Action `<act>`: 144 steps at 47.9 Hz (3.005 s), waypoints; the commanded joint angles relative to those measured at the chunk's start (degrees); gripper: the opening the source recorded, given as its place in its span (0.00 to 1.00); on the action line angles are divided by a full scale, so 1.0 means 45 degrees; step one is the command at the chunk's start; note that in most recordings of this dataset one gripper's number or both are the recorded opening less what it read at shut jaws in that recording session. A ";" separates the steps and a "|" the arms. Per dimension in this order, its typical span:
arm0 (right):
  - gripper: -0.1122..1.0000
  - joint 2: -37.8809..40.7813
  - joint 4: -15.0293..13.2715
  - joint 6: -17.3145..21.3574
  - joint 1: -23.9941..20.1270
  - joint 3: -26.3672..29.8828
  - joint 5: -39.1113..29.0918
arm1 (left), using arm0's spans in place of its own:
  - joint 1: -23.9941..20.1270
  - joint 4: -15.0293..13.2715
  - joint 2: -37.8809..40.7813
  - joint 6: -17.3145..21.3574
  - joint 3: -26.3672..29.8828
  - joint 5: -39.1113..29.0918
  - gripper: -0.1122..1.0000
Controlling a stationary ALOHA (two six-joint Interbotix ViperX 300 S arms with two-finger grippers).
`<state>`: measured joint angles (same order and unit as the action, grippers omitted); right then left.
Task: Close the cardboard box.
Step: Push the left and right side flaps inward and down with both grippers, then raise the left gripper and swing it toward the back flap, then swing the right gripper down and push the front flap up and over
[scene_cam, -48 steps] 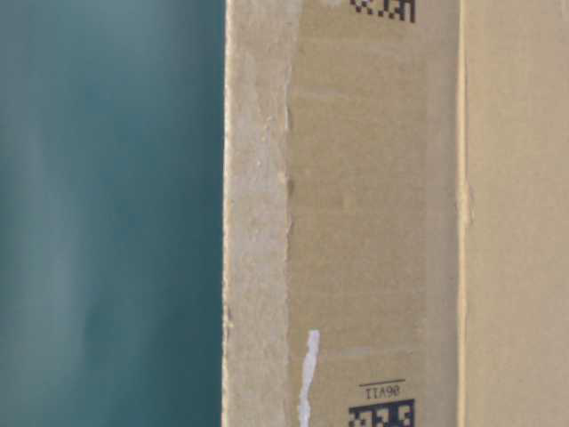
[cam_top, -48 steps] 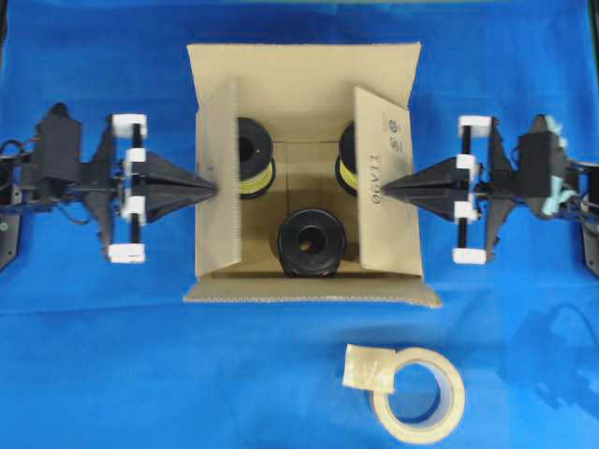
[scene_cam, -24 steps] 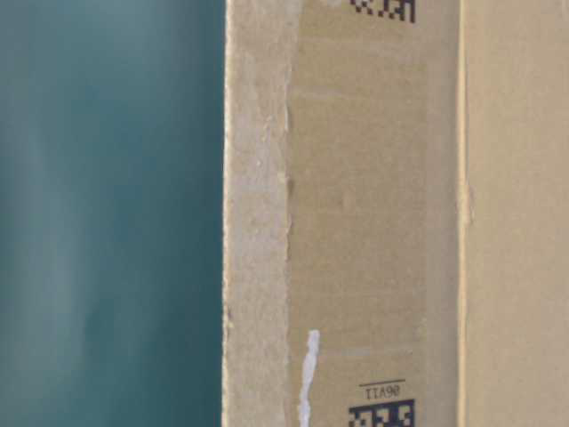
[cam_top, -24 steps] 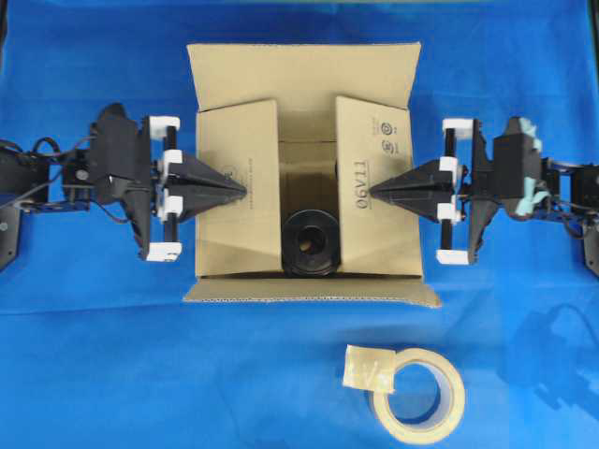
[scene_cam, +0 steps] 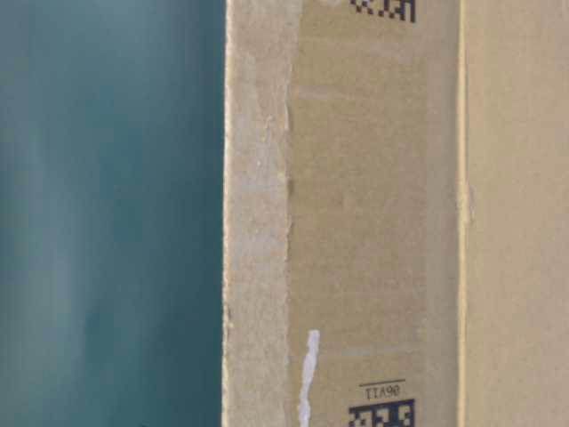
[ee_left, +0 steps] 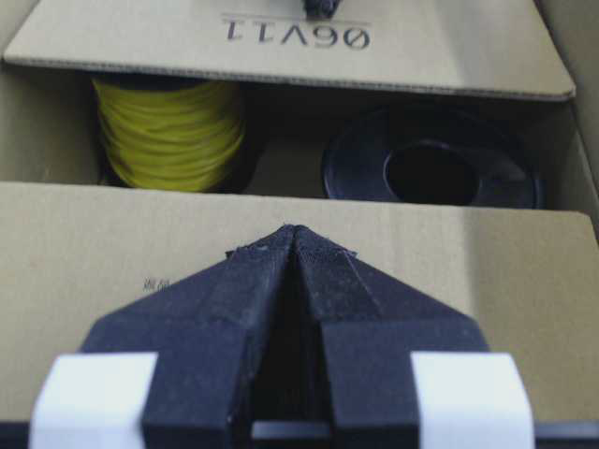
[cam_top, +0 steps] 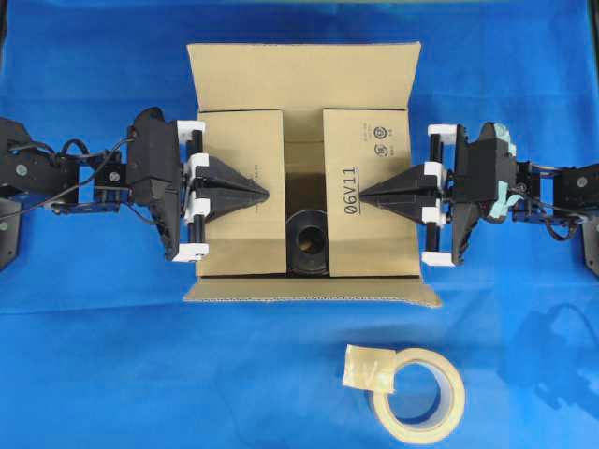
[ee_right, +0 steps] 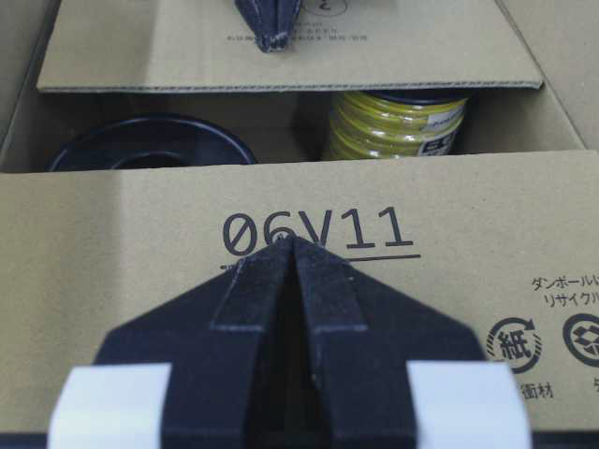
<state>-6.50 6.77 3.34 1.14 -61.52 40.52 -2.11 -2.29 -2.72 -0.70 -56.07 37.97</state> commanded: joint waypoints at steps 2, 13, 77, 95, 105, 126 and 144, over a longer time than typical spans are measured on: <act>0.10 -0.0078 0.0020 0.0020 -0.0039 0.0215 0.0039 | -0.0215 -0.0020 -0.0098 0.0098 0.0469 0.0000 0.10; 0.10 0.0039 0.0020 0.0020 -0.0078 0.0371 0.0039 | -0.1309 0.0039 0.0293 0.0234 0.1621 -0.0410 0.10; 0.10 0.0117 0.0020 0.0020 -0.0332 0.0449 0.0039 | -0.2715 0.0098 0.2871 0.2188 0.4414 -0.1348 0.10; 0.10 0.0117 0.0020 0.0039 -0.0469 0.0449 0.0039 | -0.3008 0.0098 0.2871 0.2188 0.4473 -0.1406 0.10; 0.10 0.0039 0.0020 0.0059 -0.0508 0.0469 0.0020 | -0.3008 0.0117 0.2871 0.2148 0.4414 -0.1445 0.10; 0.10 -0.4570 -0.0039 -0.0020 -0.2168 0.0664 -0.2910 | -0.3008 0.0098 0.2871 0.2109 0.4375 -0.1602 0.10; 0.10 -0.4922 -0.1016 -0.0156 -0.5645 0.0801 -0.2598 | -0.2988 0.0098 0.2852 0.2051 0.4316 -0.1602 0.10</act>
<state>-30.59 2.90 2.64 -22.85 -59.59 27.69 -15.03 -1.67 10.81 8.61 -36.83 30.59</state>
